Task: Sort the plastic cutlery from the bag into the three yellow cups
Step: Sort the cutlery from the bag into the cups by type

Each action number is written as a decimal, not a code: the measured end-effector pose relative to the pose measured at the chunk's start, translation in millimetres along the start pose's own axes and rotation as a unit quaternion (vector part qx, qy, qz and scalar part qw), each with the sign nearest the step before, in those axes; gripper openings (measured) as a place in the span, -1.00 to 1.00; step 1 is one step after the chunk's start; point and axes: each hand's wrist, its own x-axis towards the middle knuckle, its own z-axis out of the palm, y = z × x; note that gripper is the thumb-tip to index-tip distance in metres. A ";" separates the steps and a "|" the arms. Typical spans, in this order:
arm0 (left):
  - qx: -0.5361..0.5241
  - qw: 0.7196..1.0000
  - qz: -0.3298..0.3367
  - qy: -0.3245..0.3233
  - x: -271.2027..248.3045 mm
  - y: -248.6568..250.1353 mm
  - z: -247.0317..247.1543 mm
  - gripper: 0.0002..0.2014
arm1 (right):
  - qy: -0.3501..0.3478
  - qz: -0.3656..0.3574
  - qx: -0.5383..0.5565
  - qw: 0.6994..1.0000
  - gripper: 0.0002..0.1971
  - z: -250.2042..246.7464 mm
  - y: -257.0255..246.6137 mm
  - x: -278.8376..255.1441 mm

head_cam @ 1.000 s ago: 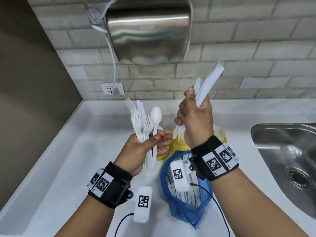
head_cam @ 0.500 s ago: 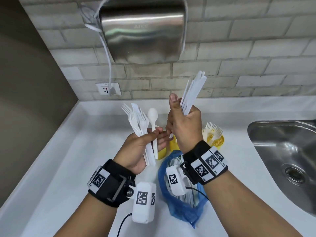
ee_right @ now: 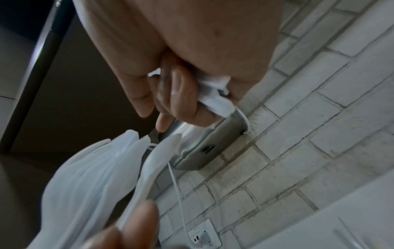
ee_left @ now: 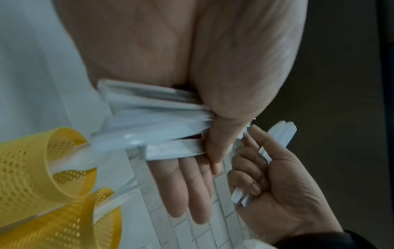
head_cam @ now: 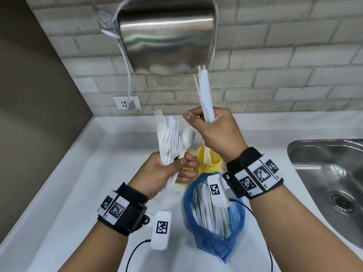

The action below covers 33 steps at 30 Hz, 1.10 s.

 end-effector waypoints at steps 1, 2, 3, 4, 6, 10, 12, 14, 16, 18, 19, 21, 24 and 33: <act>0.013 1.000 -0.002 -0.009 0.3 -0.4 0.4 -0.81 | -0.018 0.002 -0.013 1.000 -0.86 -0.1 -2.2 0.7; 0.023 1.000 -0.003 -0.017 0.2 -0.4 0.9 -0.80 | -0.036 0.010 -0.026 0.999 -0.85 0.0 -3.3 1.3; 0.028 0.999 -0.001 -0.022 0.2 0.0 1.6 -0.80 | -0.051 0.020 -0.039 0.998 -0.83 -0.2 -4.3 1.5; 0.032 0.999 0.002 -0.023 -0.1 0.5 2.0 -0.80 | -0.065 0.027 -0.050 0.996 -0.80 -0.5 -4.0 2.1; 0.036 0.999 0.006 -0.020 -0.5 1.5 1.6 -0.81 | -0.086 0.035 -0.060 0.994 -0.79 -2.0 -3.9 2.8; 0.043 0.999 -0.003 -0.027 -1.9 2.0 0.6 -0.81 | -0.099 0.032 -0.079 0.991 -0.83 -1.4 -2.6 2.7; 0.046 0.999 -0.008 -0.027 -2.4 1.3 -0.1 -0.82 | -0.073 0.024 -0.073 0.994 -0.82 1.1 -0.8 2.7; 0.055 0.998 -0.011 -0.028 -3.2 0.6 -0.4 -0.82 | -0.047 0.027 -0.050 0.997 -0.83 2.0 1.4 3.0; 0.061 0.998 -0.014 -0.029 -3.7 0.8 -1.0 -0.81 | -0.061 0.040 -0.032 0.997 -0.88 1.5 2.3 2.2; 0.055 0.998 -0.019 -0.031 -4.2 2.1 -2.0 -0.81 | -0.091 0.043 -0.030 0.994 -0.85 1.1 3.6 -0.3; 0.054 0.998 -0.020 -0.032 -4.4 2.7 -2.4 -0.81 | -0.097 0.037 -0.031 0.994 -0.81 1.1 3.5 -2.0; 0.061 0.997 -0.019 -0.033 -4.7 3.5 -1.8 -0.82 | -0.088 0.021 -0.037 0.995 -0.76 1.6 4.2 -3.2; 0.062 0.998 -0.015 -0.029 -5.2 2.3 -0.3 -0.83 | -0.083 0.018 -0.048 0.995 -0.73 2.5 6.1 -3.0; 0.069 0.997 -0.018 -0.029 -5.6 1.0 1.7 -0.84 | -0.093 0.024 -0.029 0.995 -0.81 -3.4 4.9 -3.5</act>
